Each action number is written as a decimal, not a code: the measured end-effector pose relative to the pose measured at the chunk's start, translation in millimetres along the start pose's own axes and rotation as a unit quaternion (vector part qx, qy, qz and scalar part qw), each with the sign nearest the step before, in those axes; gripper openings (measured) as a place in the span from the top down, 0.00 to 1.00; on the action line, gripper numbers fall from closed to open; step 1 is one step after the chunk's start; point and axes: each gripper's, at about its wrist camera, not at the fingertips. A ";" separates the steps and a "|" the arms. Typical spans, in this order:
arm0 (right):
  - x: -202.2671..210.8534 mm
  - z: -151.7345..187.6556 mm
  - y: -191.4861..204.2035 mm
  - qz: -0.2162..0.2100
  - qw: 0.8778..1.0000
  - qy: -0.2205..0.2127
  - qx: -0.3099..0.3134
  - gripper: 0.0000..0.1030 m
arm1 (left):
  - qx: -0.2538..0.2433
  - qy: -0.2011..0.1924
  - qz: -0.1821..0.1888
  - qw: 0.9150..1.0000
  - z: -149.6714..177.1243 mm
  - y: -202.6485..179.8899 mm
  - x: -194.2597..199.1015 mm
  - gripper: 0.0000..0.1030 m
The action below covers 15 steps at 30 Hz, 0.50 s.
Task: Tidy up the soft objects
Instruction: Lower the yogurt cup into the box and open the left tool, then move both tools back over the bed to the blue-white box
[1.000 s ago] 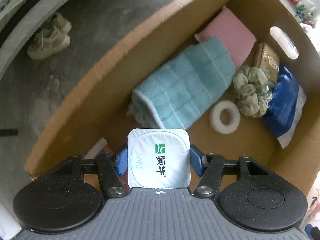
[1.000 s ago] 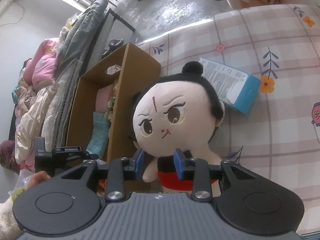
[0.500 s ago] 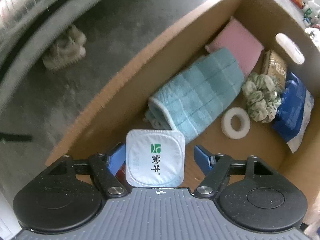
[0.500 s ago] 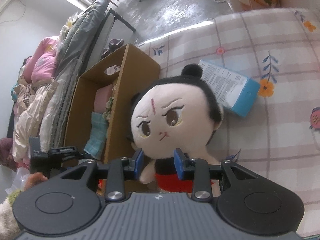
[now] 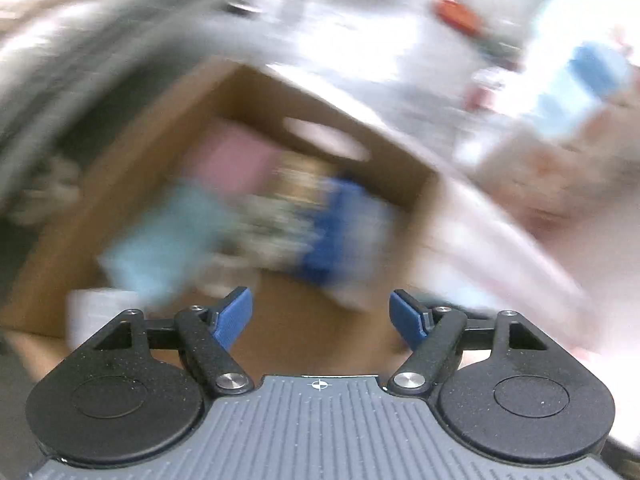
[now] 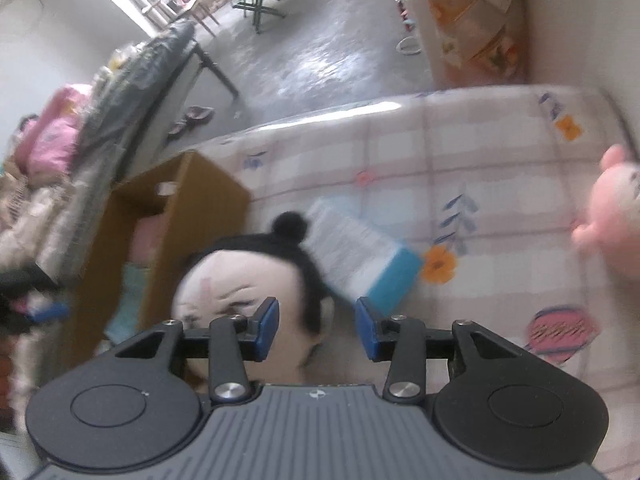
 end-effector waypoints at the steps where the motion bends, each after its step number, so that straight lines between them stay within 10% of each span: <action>1: -1.0 -2.3 -3.2 0.008 1.000 -0.003 0.009 0.56 | -0.012 0.009 0.031 0.999 1.5 -18.0 -0.2 0.27; 7: -4.9 -5.9 -15.1 0.055 0.994 -0.008 0.095 0.57 | -0.068 0.117 0.232 0.963 20.1 -124.7 -27.3 0.32; 15: -19.7 -3.5 -36.8 0.055 0.982 0.003 0.178 0.58 | -0.079 0.230 0.183 0.953 54.1 -219.9 -113.1 0.37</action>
Point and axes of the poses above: each gripper's, at about its wrist camera, not at the fingertips, and x roughly against the way its jaws point, y to its left, z to its underside, and after that the axes turned 11 degrees about y, right-handed
